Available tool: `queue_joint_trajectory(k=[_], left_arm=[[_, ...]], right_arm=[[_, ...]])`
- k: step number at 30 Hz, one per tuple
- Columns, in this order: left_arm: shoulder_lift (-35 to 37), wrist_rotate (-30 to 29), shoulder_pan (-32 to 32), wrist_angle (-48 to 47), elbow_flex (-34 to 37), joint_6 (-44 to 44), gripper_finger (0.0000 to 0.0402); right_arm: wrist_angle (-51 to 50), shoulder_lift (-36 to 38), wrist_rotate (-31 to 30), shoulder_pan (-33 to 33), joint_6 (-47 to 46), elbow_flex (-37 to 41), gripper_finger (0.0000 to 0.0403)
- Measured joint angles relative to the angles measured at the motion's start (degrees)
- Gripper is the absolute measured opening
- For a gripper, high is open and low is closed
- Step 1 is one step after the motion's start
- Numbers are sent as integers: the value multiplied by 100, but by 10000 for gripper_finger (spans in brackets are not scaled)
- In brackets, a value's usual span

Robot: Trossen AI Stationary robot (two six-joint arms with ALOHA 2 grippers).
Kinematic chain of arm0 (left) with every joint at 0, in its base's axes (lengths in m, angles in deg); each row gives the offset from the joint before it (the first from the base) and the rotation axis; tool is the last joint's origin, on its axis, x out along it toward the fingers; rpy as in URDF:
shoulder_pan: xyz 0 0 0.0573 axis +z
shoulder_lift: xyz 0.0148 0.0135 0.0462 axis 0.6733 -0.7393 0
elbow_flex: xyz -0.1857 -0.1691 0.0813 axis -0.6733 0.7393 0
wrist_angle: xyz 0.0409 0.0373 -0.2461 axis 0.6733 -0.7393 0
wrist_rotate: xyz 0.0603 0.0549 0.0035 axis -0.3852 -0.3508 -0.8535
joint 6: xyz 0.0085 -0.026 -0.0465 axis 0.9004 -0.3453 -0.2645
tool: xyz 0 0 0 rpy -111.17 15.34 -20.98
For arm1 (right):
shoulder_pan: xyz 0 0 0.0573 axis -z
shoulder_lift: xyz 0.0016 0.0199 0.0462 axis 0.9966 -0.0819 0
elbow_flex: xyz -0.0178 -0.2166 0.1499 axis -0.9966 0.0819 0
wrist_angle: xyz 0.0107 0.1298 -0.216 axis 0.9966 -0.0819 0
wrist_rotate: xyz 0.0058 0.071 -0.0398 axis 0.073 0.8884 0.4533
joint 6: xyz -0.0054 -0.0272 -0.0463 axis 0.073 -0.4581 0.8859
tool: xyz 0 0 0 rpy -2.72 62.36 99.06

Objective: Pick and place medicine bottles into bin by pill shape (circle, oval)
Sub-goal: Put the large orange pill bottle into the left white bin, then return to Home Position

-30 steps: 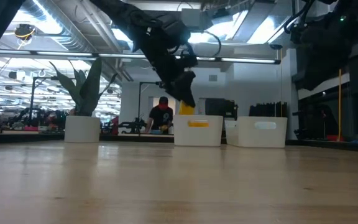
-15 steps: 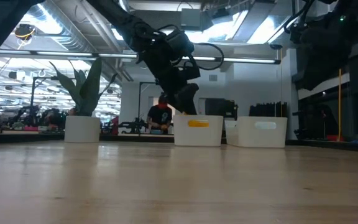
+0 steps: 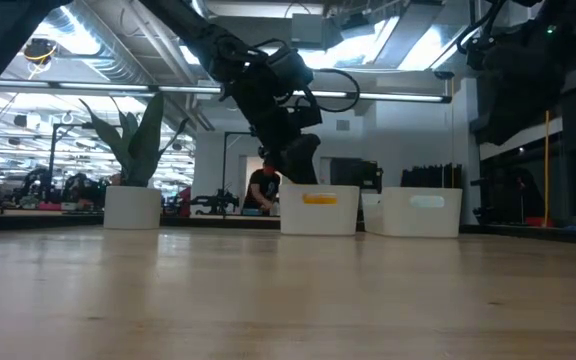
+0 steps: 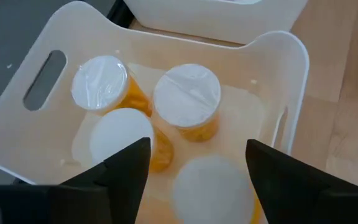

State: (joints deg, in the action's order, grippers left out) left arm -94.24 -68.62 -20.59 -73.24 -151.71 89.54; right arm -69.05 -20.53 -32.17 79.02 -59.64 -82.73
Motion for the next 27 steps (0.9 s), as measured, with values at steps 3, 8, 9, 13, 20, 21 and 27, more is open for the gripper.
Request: queue_joint_trajectory(k=[3, 8, 9, 13, 20, 21, 27], left_arm=[[79, -44, -67, -330, -240, 35, 254], [552, -140, -242, -1241, -738, 50, 257], [687, -196, -278, -1490, -805, 50, 256], [1260, -447, -419, -2139, -991, 49, 255], [2318, -502, -747, -4334, -989, -874, 260], [2484, -508, -799, -4624, -959, -997, 260], [3892, -618, -1105, -4612, -100, -1480, 260]], right_arm=[[-2, 0, -1, 0, 0, 0, 216], [0, 0, -3, 0, 3, 0, 216], [0, 0, -1, 0, 5, 0, 216], [2, 0, -3, -2, 7, 0, 216], [4, 2, -1, 0, 13, 0, 216], [7, 2, 15, 0, 13, 0, 216], [9, 0, 43, -1, 13, 0, 216]])
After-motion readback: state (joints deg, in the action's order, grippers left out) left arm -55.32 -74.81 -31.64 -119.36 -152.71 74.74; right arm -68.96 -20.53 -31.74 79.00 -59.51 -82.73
